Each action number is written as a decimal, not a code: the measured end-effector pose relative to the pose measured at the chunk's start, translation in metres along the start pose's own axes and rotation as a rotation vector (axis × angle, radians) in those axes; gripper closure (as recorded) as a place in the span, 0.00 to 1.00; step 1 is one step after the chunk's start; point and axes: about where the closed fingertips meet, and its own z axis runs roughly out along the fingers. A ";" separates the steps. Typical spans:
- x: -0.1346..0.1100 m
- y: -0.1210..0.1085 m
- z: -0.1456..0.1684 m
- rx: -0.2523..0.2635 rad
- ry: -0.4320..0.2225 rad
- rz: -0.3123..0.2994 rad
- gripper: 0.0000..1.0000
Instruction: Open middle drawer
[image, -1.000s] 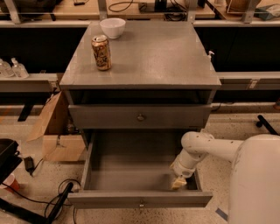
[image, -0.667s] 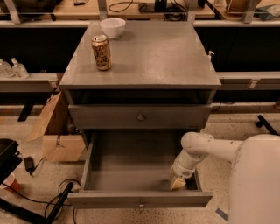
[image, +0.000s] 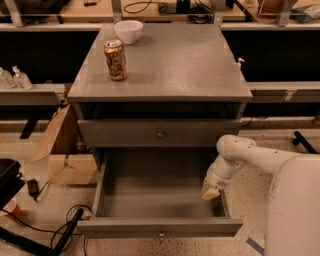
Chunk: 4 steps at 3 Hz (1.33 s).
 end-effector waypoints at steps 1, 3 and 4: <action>0.016 -0.004 -0.083 0.051 0.013 -0.013 1.00; 0.031 0.056 -0.312 0.303 0.053 -0.021 1.00; 0.029 0.109 -0.374 0.440 0.055 -0.025 1.00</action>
Offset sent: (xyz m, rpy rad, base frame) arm 0.0265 -0.1338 0.3211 -0.0911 -0.2808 -0.0285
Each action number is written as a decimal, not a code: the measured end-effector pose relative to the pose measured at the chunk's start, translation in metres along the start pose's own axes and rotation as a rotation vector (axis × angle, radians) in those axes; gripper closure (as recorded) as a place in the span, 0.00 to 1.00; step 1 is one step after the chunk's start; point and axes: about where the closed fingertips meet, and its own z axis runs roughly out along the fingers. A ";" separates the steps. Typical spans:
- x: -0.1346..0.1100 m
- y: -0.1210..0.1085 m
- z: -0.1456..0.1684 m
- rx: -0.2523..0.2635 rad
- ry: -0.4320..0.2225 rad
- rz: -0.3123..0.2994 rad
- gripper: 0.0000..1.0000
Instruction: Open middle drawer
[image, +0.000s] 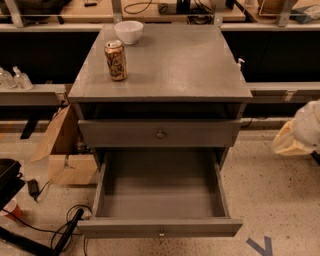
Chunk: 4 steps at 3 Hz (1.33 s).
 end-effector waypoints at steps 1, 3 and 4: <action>0.009 0.014 -0.029 0.044 0.027 0.017 0.82; 0.006 0.013 -0.024 0.036 0.024 0.012 0.34; 0.005 0.013 -0.024 0.034 0.024 0.009 0.03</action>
Offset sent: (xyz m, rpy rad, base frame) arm -0.0215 -0.0118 0.0224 -0.0259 -0.0360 -0.0320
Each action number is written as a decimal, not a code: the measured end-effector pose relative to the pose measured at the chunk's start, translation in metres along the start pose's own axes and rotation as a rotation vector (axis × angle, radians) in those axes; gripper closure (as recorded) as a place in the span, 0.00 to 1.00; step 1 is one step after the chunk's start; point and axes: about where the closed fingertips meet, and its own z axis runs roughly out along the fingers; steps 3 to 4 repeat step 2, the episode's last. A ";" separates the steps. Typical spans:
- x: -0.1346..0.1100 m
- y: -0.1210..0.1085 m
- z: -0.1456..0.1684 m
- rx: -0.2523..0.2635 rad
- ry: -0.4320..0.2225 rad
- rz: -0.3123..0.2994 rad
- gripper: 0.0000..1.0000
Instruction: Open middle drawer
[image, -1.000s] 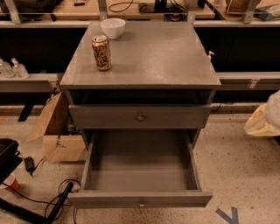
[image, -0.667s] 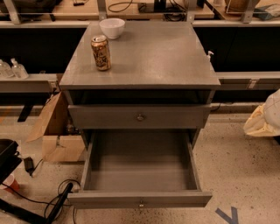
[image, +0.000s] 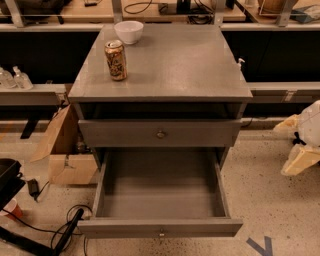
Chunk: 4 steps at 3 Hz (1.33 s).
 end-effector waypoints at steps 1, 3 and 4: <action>0.000 0.000 0.000 0.000 0.000 -0.001 0.00; 0.000 0.000 0.000 0.000 0.000 -0.001 0.00; 0.000 0.000 0.000 0.000 0.000 -0.001 0.00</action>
Offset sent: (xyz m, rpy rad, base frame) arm 0.0000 0.0003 -0.0001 -0.0002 0.0003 0.0006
